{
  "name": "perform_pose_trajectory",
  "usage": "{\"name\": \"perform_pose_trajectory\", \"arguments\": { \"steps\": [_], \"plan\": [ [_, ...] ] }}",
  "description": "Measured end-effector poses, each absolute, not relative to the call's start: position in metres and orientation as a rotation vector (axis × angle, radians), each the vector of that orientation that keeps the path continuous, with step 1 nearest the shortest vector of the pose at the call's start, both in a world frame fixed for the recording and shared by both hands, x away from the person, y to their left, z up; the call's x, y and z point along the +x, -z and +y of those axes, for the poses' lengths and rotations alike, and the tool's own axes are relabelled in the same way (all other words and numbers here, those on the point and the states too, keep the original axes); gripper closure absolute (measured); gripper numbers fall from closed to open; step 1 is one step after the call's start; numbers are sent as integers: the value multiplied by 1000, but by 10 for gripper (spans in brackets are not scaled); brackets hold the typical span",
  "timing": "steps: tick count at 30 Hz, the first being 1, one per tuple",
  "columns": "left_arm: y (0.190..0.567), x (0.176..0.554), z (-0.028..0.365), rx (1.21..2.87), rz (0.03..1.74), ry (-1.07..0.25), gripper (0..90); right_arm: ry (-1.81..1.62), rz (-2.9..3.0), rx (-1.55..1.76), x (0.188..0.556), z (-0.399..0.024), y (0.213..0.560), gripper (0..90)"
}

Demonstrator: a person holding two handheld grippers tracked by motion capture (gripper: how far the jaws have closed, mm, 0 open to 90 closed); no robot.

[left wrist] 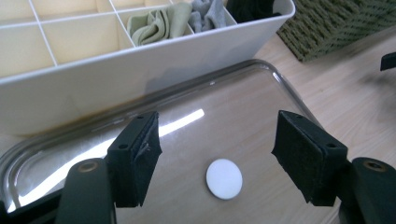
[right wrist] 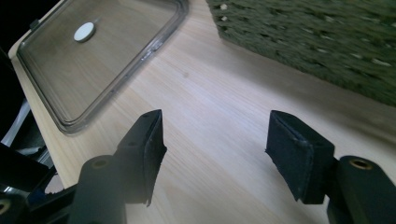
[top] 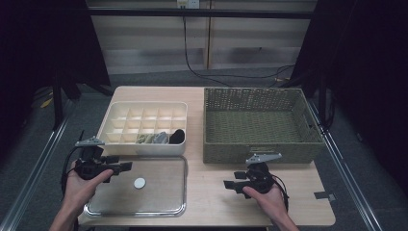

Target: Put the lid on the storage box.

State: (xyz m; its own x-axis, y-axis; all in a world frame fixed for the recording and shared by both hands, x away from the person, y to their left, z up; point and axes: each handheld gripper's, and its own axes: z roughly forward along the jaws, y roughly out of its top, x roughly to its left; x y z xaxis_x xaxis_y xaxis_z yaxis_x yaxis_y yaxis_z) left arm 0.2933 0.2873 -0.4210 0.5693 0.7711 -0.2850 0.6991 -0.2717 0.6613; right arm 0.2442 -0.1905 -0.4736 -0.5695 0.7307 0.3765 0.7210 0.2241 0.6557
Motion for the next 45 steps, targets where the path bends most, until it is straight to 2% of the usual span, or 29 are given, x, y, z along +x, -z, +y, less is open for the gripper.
{"name": "perform_pose_trajectory", "arguments": {
  "steps": [8, 22, 32, 36, 45],
  "plan": [
    [442, 283, 297, 1999, 1265, -93, 328, -1327, 2485, 1411, 253, -169, 472, 383],
    [455, 273, 310, 2005, 1285, -96, 338, -1387, 2532, 1336, 267, -132, 470, 468],
    [457, 275, 325, 1974, 1315, -103, 345, -1397, 2572, 1288, 281, -98, 469, 480],
    [460, 275, 334, 1972, 1321, -101, 378, -1367, 2588, 1286, 285, -88, 476, 479],
    [457, 280, 343, 1938, 1353, -128, 362, -1340, 2606, 1301, 296, -74, 490, 469]
  ]
}}
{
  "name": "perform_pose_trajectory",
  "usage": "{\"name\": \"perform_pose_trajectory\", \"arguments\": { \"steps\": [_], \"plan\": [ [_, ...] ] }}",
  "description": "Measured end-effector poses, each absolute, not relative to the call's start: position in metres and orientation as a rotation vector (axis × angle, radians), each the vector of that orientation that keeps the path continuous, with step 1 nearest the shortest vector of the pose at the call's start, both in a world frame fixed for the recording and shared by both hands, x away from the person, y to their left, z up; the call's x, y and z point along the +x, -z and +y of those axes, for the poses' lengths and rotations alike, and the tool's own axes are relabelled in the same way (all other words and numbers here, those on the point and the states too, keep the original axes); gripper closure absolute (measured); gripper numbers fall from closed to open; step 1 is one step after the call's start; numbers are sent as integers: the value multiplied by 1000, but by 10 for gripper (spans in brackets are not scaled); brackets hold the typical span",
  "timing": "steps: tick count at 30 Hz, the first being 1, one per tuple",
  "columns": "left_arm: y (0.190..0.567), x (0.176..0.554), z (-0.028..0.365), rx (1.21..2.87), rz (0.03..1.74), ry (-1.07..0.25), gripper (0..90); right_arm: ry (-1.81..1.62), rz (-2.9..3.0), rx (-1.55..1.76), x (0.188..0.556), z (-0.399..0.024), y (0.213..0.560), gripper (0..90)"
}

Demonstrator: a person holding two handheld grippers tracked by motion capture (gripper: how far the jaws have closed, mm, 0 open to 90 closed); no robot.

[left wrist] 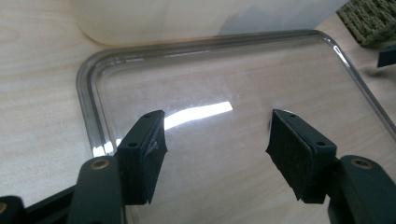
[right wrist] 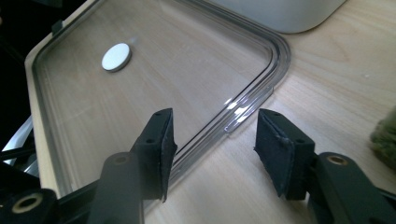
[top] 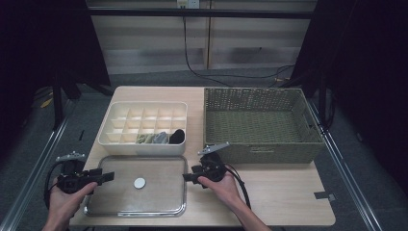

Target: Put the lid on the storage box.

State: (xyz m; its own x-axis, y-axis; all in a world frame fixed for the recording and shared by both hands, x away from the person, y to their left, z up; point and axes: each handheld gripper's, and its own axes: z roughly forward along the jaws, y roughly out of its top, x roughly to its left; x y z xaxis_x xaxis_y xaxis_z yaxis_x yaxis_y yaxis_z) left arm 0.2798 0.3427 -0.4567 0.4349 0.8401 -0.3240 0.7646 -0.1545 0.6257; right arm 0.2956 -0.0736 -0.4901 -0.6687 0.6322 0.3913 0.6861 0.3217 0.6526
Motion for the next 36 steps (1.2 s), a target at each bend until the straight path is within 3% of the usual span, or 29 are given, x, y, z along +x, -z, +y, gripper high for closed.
{"name": "perform_pose_trajectory", "arguments": {
  "steps": [15, 36],
  "plan": [
    [469, 286, 366, 1878, 1460, -145, 330, 1271, -2507, -1296, 302, -67, 501, 415],
    [483, 291, 367, 2008, 1466, -112, 376, 1297, -2363, -1415, 303, -59, 503, 444]
  ]
}}
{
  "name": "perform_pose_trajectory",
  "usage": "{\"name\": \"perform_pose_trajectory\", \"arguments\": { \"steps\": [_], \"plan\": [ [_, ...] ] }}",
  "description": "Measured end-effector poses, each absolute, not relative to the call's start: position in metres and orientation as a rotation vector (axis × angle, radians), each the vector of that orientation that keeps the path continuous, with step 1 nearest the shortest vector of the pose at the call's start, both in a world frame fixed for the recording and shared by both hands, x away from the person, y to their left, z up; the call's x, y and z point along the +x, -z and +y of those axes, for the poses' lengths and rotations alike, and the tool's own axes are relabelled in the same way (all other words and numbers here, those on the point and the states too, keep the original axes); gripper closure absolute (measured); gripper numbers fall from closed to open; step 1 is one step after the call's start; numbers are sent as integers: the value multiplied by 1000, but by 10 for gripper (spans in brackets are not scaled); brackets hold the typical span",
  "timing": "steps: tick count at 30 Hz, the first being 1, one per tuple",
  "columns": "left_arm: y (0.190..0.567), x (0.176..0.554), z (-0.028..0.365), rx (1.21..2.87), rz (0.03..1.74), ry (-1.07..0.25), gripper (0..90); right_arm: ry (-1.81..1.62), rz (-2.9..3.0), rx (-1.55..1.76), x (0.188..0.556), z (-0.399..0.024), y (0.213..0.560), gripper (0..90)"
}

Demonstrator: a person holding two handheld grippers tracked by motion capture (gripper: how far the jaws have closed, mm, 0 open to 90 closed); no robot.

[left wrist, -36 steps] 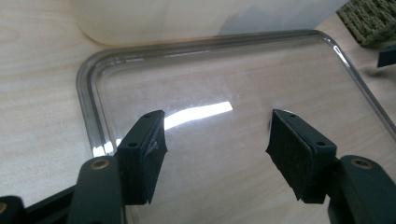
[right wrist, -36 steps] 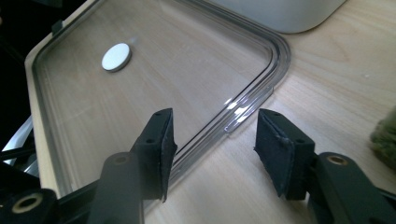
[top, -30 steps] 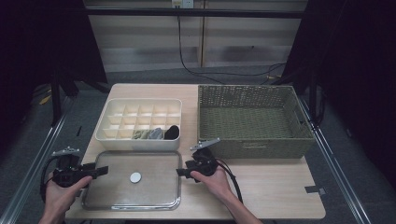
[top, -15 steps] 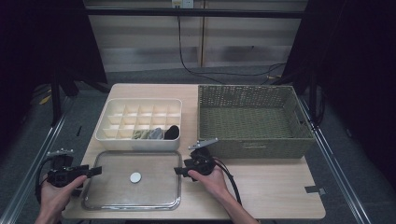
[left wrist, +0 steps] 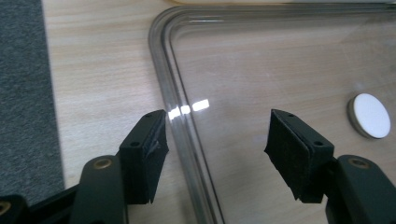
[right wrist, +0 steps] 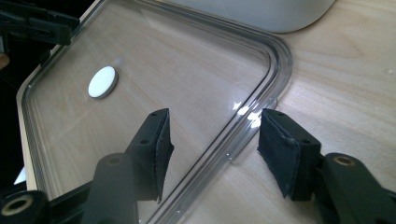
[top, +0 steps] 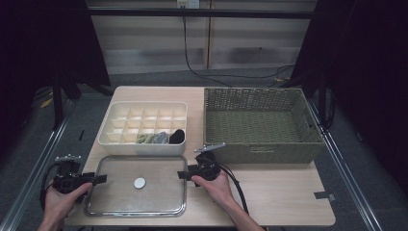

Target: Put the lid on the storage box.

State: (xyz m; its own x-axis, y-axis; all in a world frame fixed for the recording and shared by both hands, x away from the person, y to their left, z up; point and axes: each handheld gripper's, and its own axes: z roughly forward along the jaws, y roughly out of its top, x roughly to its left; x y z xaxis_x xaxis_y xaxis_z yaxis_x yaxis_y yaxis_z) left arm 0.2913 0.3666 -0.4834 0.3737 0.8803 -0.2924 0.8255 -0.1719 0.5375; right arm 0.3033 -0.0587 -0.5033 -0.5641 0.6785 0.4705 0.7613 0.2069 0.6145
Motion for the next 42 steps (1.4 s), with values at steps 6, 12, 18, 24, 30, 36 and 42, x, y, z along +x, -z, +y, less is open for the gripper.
{"name": "perform_pose_trajectory", "arguments": {
  "steps": [6, 12, 18, 24, 30, 36, 42],
  "plan": [
    [483, 292, 367, 2012, 1464, -113, 377, 1287, -2328, -1472, 302, -57, 503, 456],
    [483, 291, 364, 2029, 1460, -127, 364, 1295, -2217, -1558, 300, -59, 504, 484],
    [483, 291, 364, 2020, 1465, -118, 363, 1309, -2147, -1599, 298, -63, 507, 502],
    [483, 291, 366, 2016, 1463, -89, 363, 1295, -2047, -1659, 299, -66, 507, 502],
    [483, 291, 367, 2011, 1461, -88, 364, 1291, -1997, -1711, 298, -64, 507, 503],
    [483, 291, 366, 2004, 1475, -89, 364, 1271, -1980, -1726, 293, -63, 506, 501],
    [482, 291, 364, 2016, 1474, -92, 351, 1287, -1930, -1722, 295, -66, 508, 508]
  ]
}}
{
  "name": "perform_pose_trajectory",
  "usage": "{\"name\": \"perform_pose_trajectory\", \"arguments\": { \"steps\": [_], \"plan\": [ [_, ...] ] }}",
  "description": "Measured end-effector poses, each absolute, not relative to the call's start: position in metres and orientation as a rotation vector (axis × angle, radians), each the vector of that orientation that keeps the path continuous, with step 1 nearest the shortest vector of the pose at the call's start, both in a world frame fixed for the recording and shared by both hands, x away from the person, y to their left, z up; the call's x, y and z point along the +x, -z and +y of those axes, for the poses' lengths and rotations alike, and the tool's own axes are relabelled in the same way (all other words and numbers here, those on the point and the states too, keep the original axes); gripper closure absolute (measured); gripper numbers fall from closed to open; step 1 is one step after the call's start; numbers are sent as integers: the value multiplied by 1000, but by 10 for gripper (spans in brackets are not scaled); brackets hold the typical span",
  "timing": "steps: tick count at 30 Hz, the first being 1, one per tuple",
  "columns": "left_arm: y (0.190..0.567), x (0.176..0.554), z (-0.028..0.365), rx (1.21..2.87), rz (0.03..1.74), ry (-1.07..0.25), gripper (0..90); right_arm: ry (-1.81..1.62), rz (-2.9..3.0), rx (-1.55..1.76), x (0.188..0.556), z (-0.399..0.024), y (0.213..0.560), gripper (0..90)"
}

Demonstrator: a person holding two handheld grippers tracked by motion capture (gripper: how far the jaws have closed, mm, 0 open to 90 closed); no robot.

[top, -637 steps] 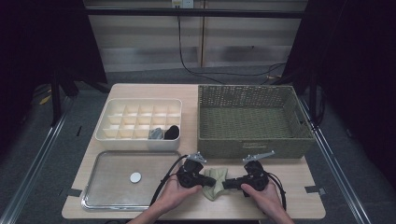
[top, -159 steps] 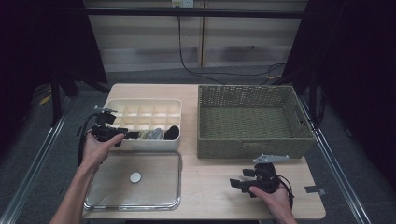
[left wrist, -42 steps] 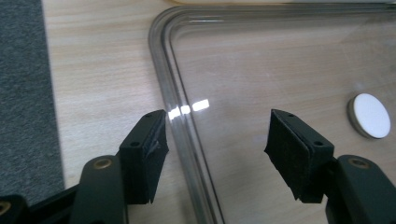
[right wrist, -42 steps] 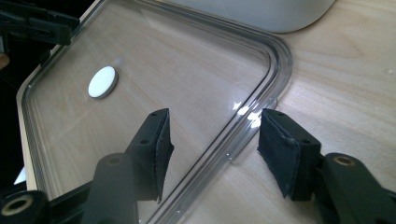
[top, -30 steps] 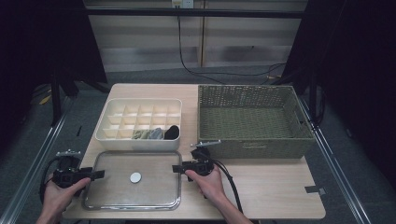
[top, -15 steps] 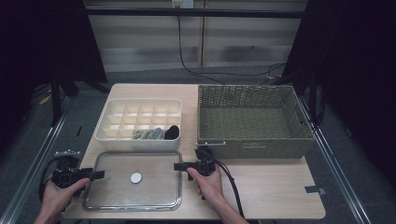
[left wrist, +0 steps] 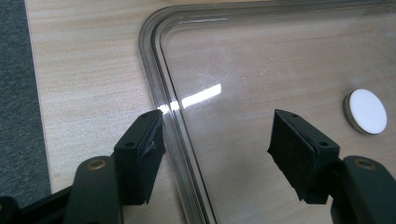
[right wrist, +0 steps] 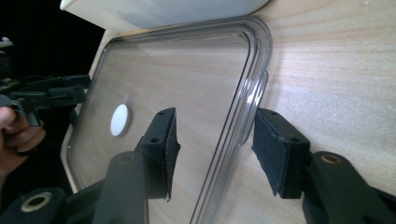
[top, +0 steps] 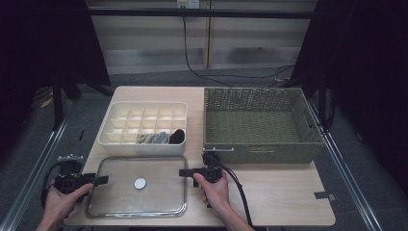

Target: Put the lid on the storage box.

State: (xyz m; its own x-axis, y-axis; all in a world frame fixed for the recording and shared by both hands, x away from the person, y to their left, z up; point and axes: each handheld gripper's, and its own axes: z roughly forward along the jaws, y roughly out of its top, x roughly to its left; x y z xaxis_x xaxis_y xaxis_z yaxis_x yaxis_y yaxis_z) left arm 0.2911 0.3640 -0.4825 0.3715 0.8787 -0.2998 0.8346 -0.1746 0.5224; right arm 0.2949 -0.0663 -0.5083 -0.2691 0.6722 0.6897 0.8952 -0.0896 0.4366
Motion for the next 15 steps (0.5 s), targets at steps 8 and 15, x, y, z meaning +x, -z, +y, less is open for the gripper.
{"name": "perform_pose_trajectory", "arguments": {
  "steps": [8, 15],
  "plan": [
    [483, 291, 364, 2007, 1469, -79, 352, 1292, -1860, -1710, 294, -72, 513, 576],
    [483, 291, 363, 2008, 1466, -91, 406, 1302, -1928, -1669, 294, -68, 514, 607]
  ]
}}
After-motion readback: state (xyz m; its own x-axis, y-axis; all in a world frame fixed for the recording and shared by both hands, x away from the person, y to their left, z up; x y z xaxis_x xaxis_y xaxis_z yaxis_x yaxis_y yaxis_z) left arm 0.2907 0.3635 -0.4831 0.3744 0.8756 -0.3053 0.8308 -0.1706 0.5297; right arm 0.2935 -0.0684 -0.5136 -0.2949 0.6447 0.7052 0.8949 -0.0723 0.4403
